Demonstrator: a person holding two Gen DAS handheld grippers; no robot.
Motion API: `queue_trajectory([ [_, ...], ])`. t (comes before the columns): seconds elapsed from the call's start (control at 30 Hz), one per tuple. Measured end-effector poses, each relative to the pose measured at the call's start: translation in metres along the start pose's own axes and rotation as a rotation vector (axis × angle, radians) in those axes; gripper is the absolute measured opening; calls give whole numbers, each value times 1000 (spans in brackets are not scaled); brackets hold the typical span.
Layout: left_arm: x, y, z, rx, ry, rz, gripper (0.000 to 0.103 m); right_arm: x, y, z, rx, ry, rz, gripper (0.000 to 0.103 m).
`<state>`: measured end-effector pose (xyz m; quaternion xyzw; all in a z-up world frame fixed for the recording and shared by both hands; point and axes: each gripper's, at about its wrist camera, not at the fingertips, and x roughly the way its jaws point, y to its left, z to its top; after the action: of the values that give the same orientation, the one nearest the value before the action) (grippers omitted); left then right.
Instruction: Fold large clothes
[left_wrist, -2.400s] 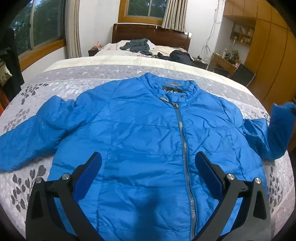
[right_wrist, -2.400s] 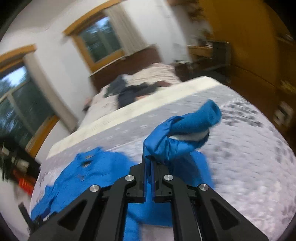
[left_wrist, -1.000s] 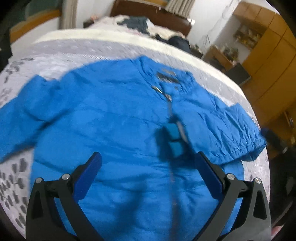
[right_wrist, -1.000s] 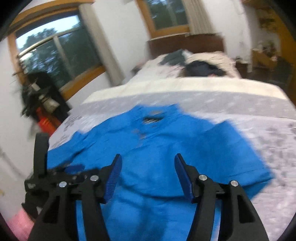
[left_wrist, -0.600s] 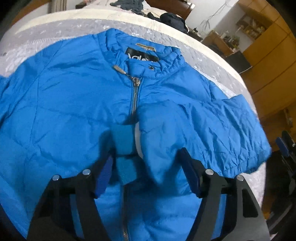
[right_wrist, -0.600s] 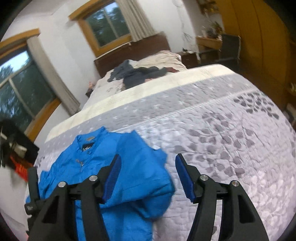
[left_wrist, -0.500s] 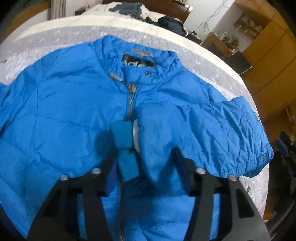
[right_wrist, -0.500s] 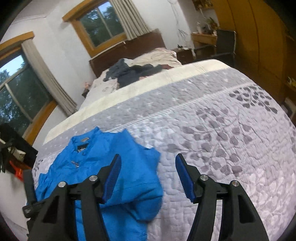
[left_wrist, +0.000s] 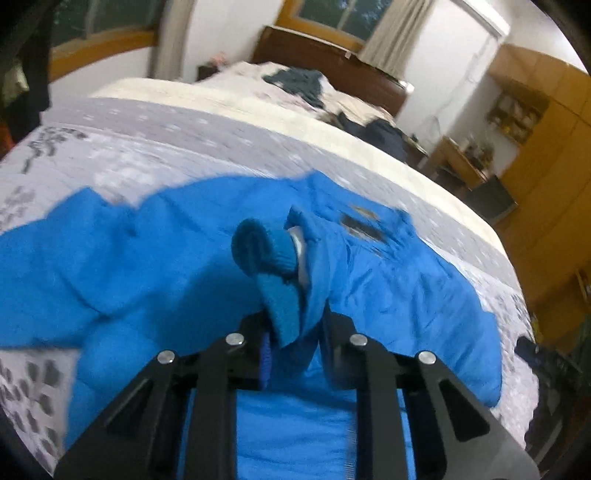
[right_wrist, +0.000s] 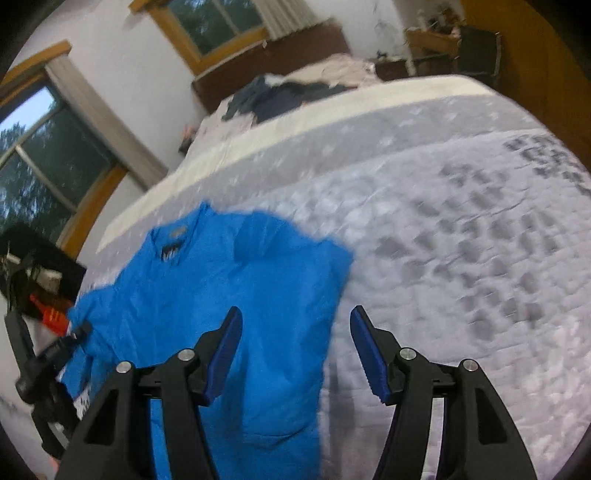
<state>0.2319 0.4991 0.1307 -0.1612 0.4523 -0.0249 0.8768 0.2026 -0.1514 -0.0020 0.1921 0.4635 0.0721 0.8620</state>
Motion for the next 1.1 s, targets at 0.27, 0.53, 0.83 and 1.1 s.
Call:
queue_trajectory([
  [0.27, 27, 36, -2, -24, 57, 75, 21, 51, 18, -22, -63, 117, -90, 60],
  [0.53, 20, 56, -5, -27, 54, 94, 44, 49, 10, -22, -30, 122, -68, 62],
  [0.83, -36, 12, 12, 115, -98, 64, 60, -10, 62, -23, -147, -18, 34, 64],
  [1.1, 40, 18, -7, 118, 87, 104, 59, 49, 74, -43, -180, 148, 36, 63],
])
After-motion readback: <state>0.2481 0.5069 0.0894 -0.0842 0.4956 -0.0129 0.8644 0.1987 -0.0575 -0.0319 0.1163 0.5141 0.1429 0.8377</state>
